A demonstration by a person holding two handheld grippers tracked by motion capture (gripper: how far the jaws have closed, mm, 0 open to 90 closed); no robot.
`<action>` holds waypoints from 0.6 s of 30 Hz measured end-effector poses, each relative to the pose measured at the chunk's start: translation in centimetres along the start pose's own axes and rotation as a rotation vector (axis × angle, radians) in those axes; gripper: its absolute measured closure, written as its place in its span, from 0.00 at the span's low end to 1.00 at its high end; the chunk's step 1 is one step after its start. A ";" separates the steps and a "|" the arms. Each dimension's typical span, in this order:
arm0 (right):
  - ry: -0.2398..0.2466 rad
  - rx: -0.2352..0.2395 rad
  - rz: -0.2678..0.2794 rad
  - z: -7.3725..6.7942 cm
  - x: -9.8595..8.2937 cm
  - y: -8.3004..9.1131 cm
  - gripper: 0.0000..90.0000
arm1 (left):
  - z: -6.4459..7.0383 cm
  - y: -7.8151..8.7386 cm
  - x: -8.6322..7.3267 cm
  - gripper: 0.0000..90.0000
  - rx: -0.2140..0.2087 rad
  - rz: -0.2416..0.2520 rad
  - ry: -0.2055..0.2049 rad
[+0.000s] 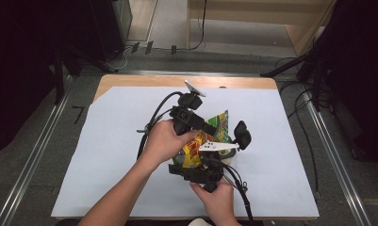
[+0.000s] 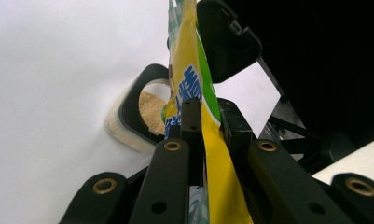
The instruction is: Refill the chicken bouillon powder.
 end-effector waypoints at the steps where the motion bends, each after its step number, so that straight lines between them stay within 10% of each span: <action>1: 0.001 -0.001 0.001 0.1 0.0 0.0 0.76 | 0.0 0.0 0.0 0.92 -0.001 -0.002 -0.002; 18: 0.039 0.001 -0.011 -0.3 -0.3 -0.4 0.76 | -0.7 0.6 -0.3 0.93 -0.006 -0.002 0.004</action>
Point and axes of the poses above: each handheld gripper's, and its own axes: y roughly backward along the jaws, x roughly out of its top, z roughly to its right, the point moved 9 cm from there along -y, roughly forward along the jaws, and after that the axes turned 12 degrees about z, right-handed, at the moved point
